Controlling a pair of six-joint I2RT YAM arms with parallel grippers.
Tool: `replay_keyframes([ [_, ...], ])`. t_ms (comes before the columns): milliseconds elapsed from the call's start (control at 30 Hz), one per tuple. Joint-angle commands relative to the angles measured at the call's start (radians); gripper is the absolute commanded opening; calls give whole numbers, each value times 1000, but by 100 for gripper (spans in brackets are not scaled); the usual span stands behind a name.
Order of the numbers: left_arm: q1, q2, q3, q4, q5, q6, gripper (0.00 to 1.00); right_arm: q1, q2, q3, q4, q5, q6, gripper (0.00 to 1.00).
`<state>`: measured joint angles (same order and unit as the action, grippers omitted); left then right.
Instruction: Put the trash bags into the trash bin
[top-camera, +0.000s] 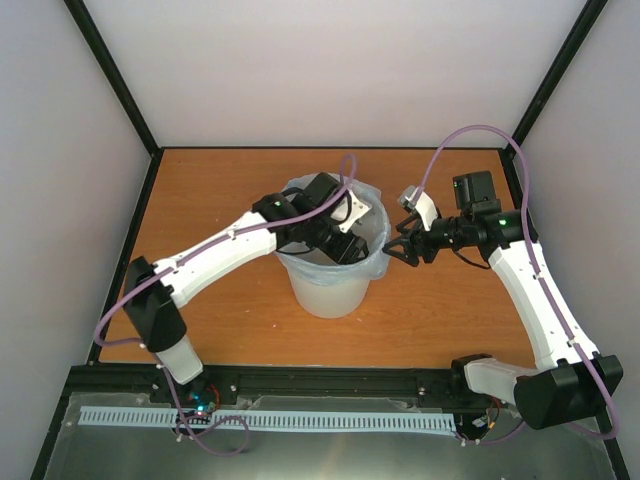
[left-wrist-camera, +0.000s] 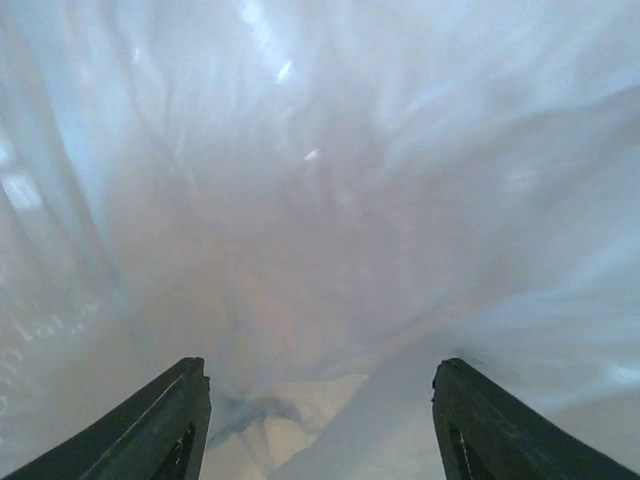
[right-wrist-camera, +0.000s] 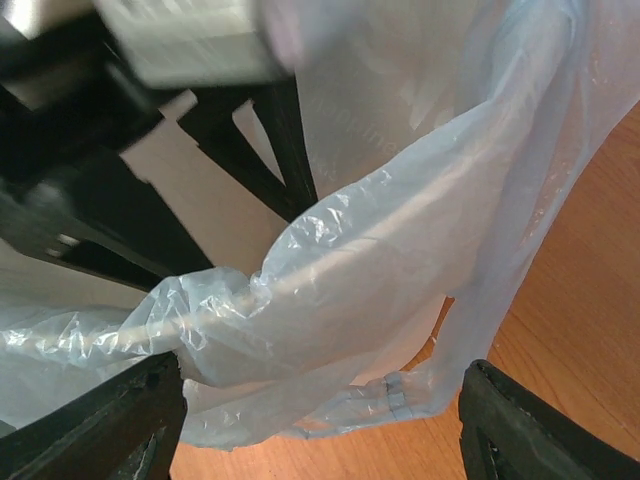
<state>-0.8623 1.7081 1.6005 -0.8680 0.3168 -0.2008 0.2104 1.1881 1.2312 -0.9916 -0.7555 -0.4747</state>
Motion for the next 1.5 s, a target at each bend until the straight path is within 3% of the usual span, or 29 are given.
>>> replay_keyframes([
  [0,-11,-86,-58,203,42,-1,65,12,-1,-2,10,0,-10,75],
  [133,-12,-100,-50,242,67,-2,67,11,-2,-1,9,1,-7,75],
  [433,-12,-254,-1,354,-47,21,72,10,-25,42,-11,64,13,76],
  [633,21,-440,-25,307,-387,-53,78,-46,-40,75,-26,87,32,77],
  [800,268,-677,-288,345,-389,-213,81,-96,-22,20,7,96,46,77],
  [933,362,-754,-491,365,-322,-289,81,-100,9,-50,46,130,50,78],
  [1100,409,-786,-701,479,-255,-341,80,-100,73,-91,61,108,44,78],
  [1467,411,-747,-974,774,-105,-416,78,-72,225,-122,107,53,50,80],
])
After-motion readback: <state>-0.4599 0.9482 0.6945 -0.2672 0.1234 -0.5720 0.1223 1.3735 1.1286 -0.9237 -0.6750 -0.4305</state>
